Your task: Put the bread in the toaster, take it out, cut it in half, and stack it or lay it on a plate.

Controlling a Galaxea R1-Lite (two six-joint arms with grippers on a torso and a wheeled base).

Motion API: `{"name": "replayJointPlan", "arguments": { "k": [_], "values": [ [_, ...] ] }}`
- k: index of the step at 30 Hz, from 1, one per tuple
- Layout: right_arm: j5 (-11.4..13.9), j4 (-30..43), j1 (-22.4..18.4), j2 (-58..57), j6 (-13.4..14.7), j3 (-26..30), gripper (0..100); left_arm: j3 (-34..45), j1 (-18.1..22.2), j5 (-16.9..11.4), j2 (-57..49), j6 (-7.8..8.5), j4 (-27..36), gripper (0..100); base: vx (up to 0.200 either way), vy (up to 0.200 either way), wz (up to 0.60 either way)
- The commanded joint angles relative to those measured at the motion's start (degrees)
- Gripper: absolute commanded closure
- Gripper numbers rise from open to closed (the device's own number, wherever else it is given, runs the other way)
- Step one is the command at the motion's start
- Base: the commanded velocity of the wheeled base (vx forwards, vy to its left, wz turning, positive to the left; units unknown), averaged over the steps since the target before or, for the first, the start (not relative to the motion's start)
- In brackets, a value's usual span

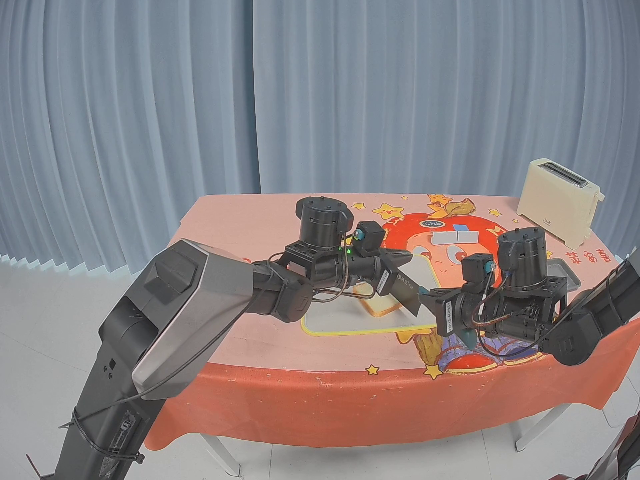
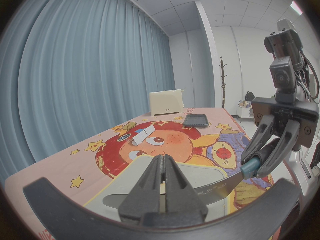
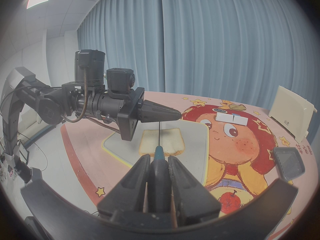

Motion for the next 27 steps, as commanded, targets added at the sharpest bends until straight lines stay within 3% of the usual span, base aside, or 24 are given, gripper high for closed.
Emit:
{"name": "replayJointPlan", "arguments": {
  "k": [1,27],
  "values": [
    [0.0,0.0,0.0,0.0,0.0,0.0,100,0.0,-0.1,0.1,0.6,0.01,0.0,100,0.0,0.0,0.0],
    [-0.1,-0.1,0.0,0.6,0.1,0.3,100,0.0,-0.1,0.3,2.6,0.1,-0.5,100,0.0,0.0,0.0]
  ]
}}
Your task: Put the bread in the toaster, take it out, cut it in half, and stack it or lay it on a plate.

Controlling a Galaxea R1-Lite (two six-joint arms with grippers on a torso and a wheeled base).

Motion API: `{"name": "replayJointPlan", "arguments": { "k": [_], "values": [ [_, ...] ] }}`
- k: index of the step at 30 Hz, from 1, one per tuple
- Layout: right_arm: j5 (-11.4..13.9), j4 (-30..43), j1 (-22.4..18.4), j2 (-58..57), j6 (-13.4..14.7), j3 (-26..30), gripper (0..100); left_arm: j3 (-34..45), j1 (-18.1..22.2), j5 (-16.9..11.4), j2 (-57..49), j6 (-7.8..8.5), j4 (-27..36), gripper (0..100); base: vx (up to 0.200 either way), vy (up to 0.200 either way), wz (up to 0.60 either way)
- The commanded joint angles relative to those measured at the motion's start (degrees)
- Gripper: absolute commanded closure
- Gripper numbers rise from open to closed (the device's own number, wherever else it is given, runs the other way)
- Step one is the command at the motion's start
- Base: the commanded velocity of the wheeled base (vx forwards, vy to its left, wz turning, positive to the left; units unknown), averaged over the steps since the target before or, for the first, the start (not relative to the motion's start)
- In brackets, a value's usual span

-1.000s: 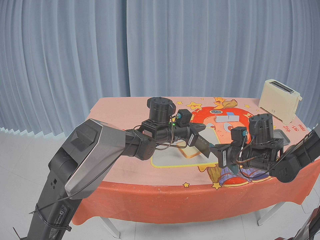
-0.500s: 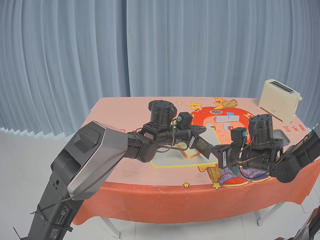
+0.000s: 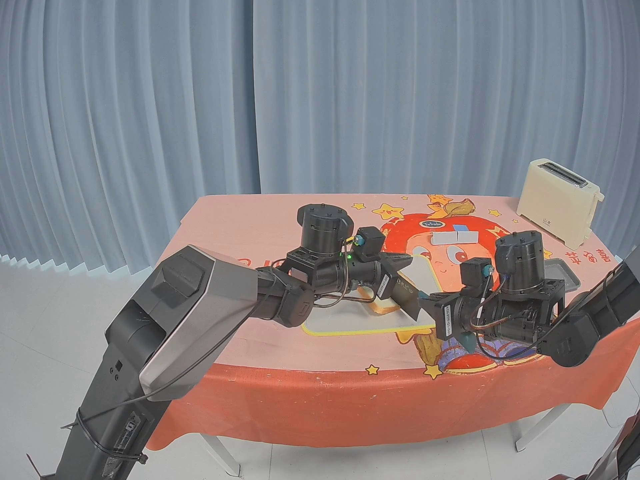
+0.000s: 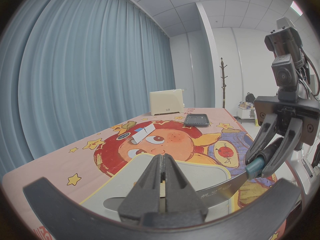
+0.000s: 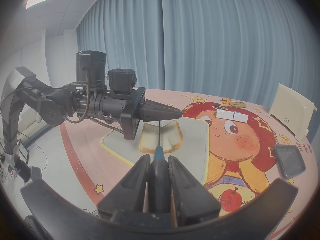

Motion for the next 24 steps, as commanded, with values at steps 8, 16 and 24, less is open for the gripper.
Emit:
{"name": "replayJointPlan", "arguments": {
  "k": [8,16,24],
  "values": [
    [-0.7,-0.6,0.0,-0.1,-1.0,0.3,100,0.0,0.0,0.0,0.6,0.02,0.2,100,0.0,0.0,0.0],
    [-0.7,-0.6,0.0,-0.1,-1.2,0.3,100,0.0,0.0,0.0,0.6,0.02,0.2,100,0.0,0.0,0.0],
    [-0.7,-0.7,0.0,-0.2,-1.1,0.3,0,0.0,0.0,0.0,0.6,0.02,0.3,100,0.0,0.0,0.0]
  ]
}}
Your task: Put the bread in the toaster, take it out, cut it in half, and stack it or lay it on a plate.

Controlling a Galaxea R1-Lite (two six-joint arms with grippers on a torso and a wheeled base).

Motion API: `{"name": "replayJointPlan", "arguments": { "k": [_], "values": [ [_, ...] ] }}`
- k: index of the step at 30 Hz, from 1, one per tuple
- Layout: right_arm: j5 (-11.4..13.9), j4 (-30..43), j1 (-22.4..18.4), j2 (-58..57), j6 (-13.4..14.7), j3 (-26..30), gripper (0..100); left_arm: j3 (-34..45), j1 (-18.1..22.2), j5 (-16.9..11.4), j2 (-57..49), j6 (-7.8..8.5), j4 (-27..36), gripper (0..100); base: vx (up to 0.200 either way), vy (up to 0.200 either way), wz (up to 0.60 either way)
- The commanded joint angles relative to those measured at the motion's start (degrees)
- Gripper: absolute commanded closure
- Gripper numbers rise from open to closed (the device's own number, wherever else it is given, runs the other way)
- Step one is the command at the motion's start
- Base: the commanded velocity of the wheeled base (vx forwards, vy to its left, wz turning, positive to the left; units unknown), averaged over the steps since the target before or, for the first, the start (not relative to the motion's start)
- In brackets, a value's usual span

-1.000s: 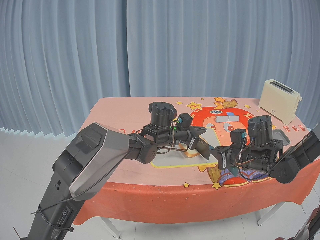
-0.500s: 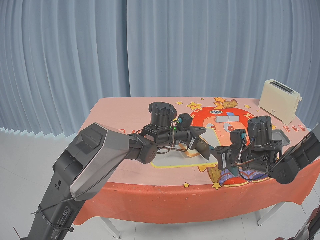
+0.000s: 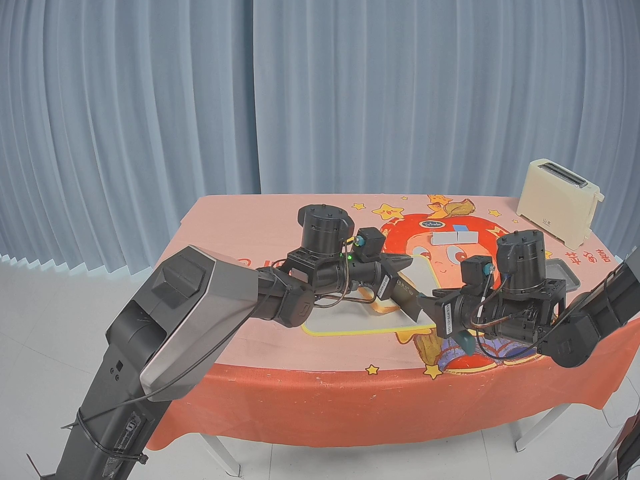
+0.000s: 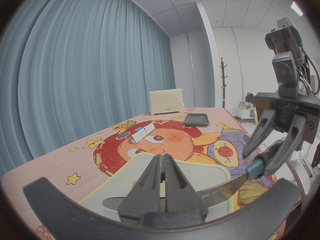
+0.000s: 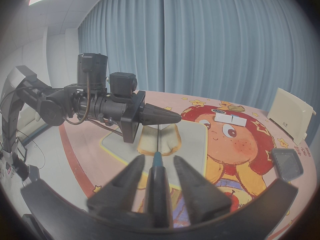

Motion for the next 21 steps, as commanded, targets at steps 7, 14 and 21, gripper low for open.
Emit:
{"name": "replayJointPlan", "arguments": {
  "k": [7,14,21],
  "values": [
    [-0.1,0.1,0.0,-0.5,0.9,-0.2,0,0.0,0.0,0.0,0.5,-0.01,-0.1,100,0.0,0.0,0.0],
    [-0.4,1.1,0.5,-0.6,0.8,1.2,0,0.0,0.0,0.0,0.5,-0.01,-0.1,100,0.0,0.0,0.0],
    [-0.5,1.1,0.9,-0.8,0.5,1.9,0,0.1,0.0,0.0,0.5,-0.01,-0.1,100,0.0,0.0,0.0]
  ]
}}
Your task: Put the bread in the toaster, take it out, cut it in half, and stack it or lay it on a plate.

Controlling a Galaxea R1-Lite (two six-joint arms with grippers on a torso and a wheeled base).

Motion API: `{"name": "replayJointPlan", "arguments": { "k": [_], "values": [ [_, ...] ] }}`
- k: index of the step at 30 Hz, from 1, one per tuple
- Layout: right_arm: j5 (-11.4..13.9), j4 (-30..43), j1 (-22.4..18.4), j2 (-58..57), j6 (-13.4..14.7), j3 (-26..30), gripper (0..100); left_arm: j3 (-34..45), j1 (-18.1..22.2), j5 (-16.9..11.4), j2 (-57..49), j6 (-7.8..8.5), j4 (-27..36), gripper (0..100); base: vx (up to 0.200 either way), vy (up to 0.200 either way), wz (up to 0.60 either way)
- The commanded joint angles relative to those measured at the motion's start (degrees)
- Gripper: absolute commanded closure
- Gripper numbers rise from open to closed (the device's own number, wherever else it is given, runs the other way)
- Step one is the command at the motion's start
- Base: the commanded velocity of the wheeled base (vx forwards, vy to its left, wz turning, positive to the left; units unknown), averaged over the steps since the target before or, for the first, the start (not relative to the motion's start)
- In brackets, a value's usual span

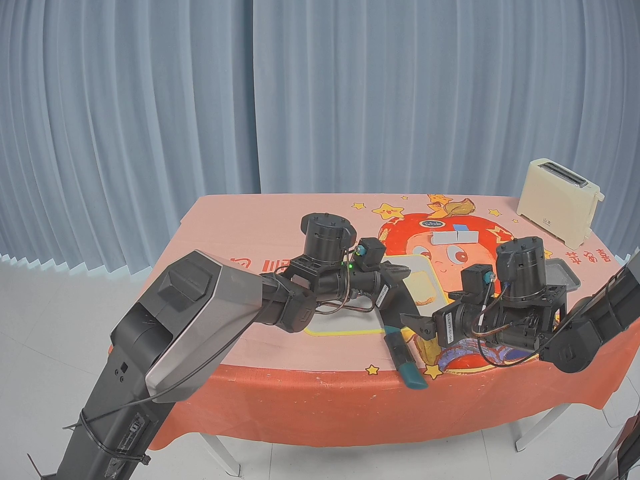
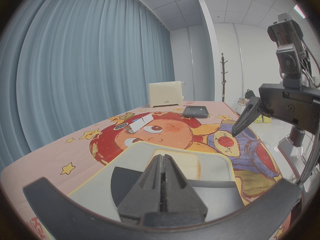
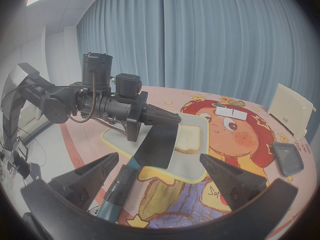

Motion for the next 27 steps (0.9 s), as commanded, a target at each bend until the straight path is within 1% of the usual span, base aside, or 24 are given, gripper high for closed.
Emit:
{"name": "replayJointPlan", "arguments": {
  "k": [1,7,10,12,13,14,15,17,18,19,21,24,25,26,27],
  "values": [
    [-0.1,-0.1,0.2,-0.2,0.0,0.1,0,0.0,0.1,-0.1,-0.2,-0.03,-0.5,100,0.0,0.0,0.0],
    [-0.1,-0.1,0.6,-0.4,-0.2,0.7,0,-0.1,0.1,-0.1,-0.3,-0.03,-0.5,100,0.0,0.0,0.0],
    [-0.5,-0.1,2.3,-0.7,-0.3,1.7,0,-0.3,0.2,-0.1,-0.6,-0.03,-0.5,100,0.0,0.0,0.0],
    [-0.5,-0.1,2.3,-0.7,-0.3,1.7,0,-0.3,0.2,-0.1,-0.6,-0.03,-0.5,100,0.0,0.0,0.0],
    [-3.2,-0.1,3.4,-0.6,-0.3,2.0,0,0.4,0.8,-0.1,-1.6,-0.03,-0.7,100,0.0,0.0,0.0],
    [-4.3,-0.1,3.6,-0.5,-0.3,1.8,0,0.5,1.2,-0.1,-2.5,-0.03,-0.7,100,0.0,0.0,0.0],
    [-5.2,-0.1,3.8,-0.4,-0.3,1.7,0,1.3,2.5,-0.1,-4.3,0.06,-0.8,100,0.0,0.0,0.0],
    [-5.7,-0.1,4.1,-0.8,-0.2,1.7,0,2.9,3.8,-0.1,-6.5,0.06,-0.8,100,0.0,0.0,0.0],
    [-5.9,-0.1,5.0,-1.0,0.2,1.6,0,7.0,5.4,-0.1,-11.2,-0.03,-1.3,100,0.0,0.0,0.0],
    [-6.0,-0.1,5.7,-1.0,0.3,1.6,0,8.6,6.0,-0.1,-12.6,-0.12,-1.6,100,0.0,0.0,0.0],
    [-6.3,-0.2,7.7,-0.5,0.6,1.4,0,15.9,8.5,-0.1,-17.5,-0.03,-3.0,100,0.0,0.0,0.0],
    [-7.2,0.1,8.9,0.9,0.7,0.0,0,26.1,10.4,-0.1,-22.3,-0.03,-6.5,100,0.0,0.0,0.0],
    [-7.2,0.1,8.9,0.9,0.7,0.0,0,26.1,10.4,-0.1,-22.3,-0.03,-6.5,100,0.0,0.0,0.0],
    [-8.6,0.6,9.4,3.3,0.7,-2.0,0,34.9,12.1,-0.2,-25.6,-0.3,-11.1,100,0.0,0.0,0.0],
    [-8.9,1.5,9.8,4.0,0.7,-3.4,0,38.3,12.8,-0.1,-26.6,-0.65,-13.6,100,0.0,0.0,0.0]
  ]
}}
